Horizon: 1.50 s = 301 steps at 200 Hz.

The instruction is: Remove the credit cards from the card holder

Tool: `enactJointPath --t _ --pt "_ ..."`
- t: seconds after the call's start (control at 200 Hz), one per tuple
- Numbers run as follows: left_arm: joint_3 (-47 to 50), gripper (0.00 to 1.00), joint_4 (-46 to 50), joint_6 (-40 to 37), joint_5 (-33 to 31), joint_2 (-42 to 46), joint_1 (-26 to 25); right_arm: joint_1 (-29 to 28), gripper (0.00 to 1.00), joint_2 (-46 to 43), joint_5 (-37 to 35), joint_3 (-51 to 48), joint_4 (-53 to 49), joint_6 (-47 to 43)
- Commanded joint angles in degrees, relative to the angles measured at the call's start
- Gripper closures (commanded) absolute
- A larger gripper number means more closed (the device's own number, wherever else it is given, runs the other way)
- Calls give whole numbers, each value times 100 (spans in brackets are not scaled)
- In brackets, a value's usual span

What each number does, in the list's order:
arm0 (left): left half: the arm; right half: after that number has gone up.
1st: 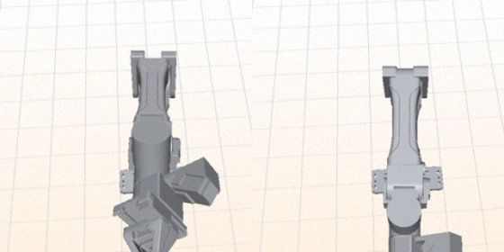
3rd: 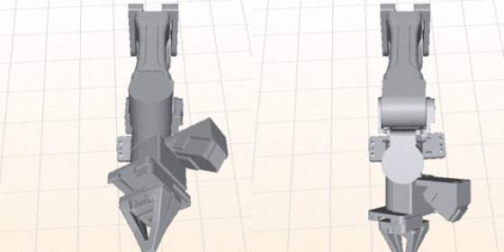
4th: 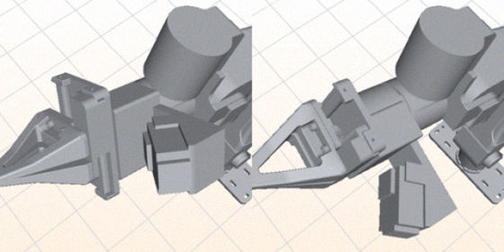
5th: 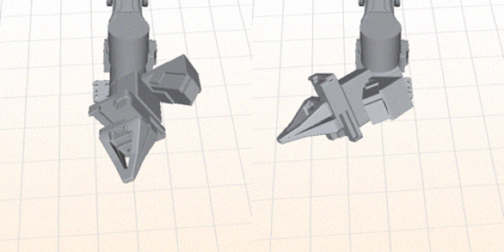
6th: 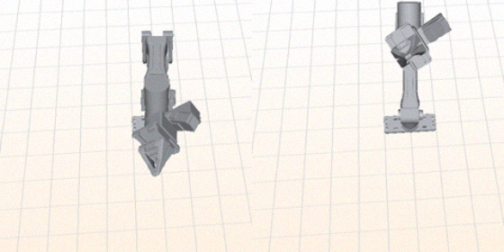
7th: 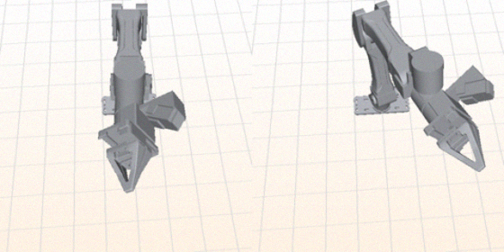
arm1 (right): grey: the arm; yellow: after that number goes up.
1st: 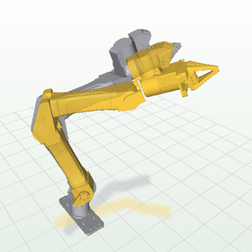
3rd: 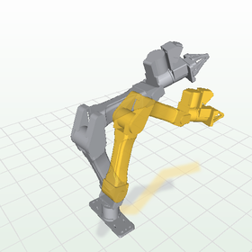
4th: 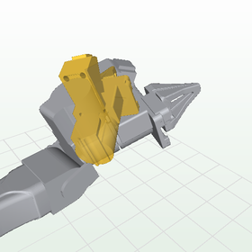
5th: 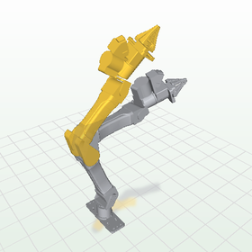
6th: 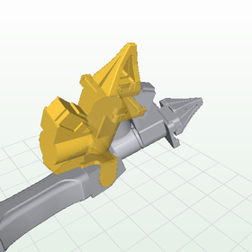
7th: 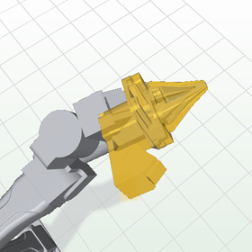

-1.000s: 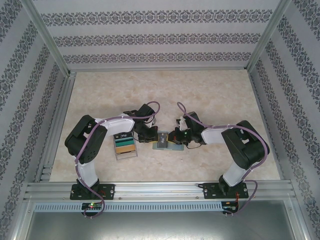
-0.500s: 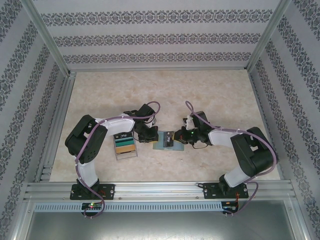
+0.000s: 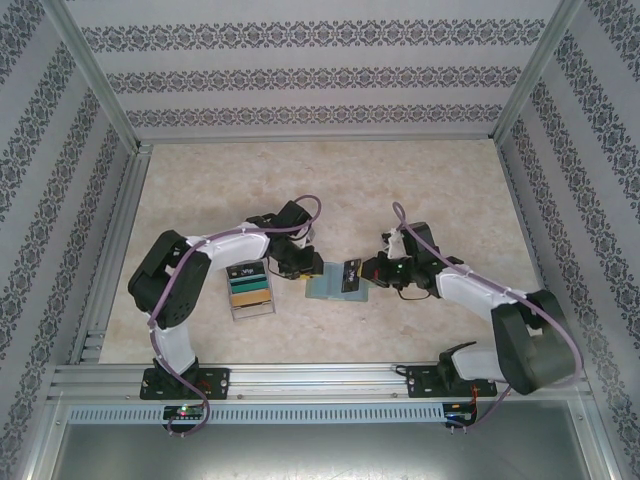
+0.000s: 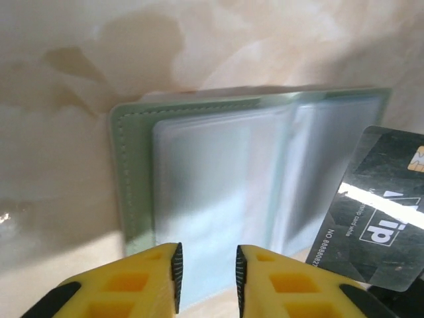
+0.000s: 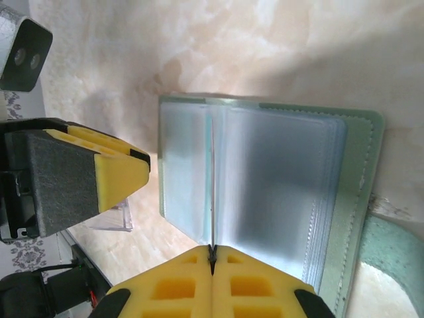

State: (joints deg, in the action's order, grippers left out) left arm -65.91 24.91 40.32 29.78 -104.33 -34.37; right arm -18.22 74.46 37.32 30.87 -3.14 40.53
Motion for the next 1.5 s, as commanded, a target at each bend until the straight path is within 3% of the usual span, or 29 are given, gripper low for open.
enactJointPath --t 0.0,0.12,0.18,0.465,0.784,0.929,1.174,1.199,1.294,1.384,1.499 --pt "-186 59 -45 165 169 438 94 112 100 -374 -74 -5 -310 -53" --pt "50 46 -811 603 585 784 219 195 100 -689 149 145 -161 125" --pt "262 46 -1410 888 866 964 292 217 100 -780 314 282 -30 221" --pt "770 56 -2909 1673 1524 1200 429 226 100 -612 1160 882 756 665" --pt "978 60 -3629 2014 1785 1230 429 74 100 -295 1267 882 1098 798" --pt "982 67 -3756 2068 1929 1196 430 28 100 -219 1223 850 1193 819" --pt "946 94 -3524 1901 1894 1273 428 30 100 -41 1196 841 1153 724" --pt "938 95 -3463 1861 1884 1291 426 29 91 -29 1183 841 1118 707" --pt "874 100 -3123 1634 1770 1402 439 29 79 -10 1128 841 1000 592" --pt "805 100 -2647 1321 1648 1536 466 33 42 -36 979 868 787 452" --pt "518 100 -1338 416 1306 1781 507 46 14 -92 803 877 626 354"
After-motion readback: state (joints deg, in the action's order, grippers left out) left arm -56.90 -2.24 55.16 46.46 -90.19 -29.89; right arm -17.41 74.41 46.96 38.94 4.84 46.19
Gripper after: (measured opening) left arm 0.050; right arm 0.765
